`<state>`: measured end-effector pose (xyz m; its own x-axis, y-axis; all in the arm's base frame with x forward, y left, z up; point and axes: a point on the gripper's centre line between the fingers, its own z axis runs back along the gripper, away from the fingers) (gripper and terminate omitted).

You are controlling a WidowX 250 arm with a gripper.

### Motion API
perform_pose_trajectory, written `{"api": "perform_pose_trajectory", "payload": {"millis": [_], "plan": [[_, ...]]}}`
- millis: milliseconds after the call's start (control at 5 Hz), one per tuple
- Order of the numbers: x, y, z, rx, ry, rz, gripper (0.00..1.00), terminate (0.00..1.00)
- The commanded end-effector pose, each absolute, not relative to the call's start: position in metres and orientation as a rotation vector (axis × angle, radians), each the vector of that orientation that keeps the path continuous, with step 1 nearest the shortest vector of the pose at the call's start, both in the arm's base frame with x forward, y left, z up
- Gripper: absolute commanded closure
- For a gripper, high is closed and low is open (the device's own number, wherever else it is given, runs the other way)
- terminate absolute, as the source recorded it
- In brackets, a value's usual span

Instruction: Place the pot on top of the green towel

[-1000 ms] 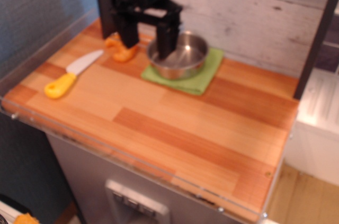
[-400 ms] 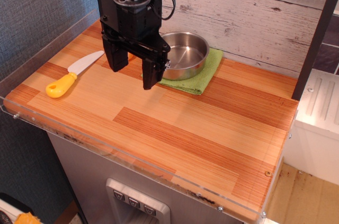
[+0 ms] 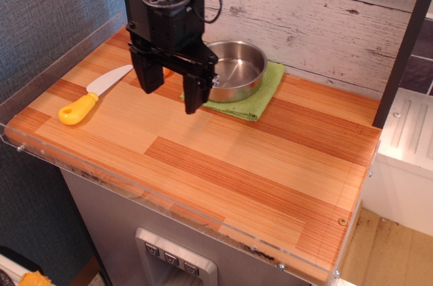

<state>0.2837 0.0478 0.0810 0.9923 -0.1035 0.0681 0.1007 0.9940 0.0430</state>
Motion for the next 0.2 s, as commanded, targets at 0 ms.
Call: {"api": "perform_pose_trajectory", "payload": {"millis": [0], "plan": [[0.28, 0.0553, 0.0938, 0.049, -0.122, -0.1, 0.0, 1.0]]}}
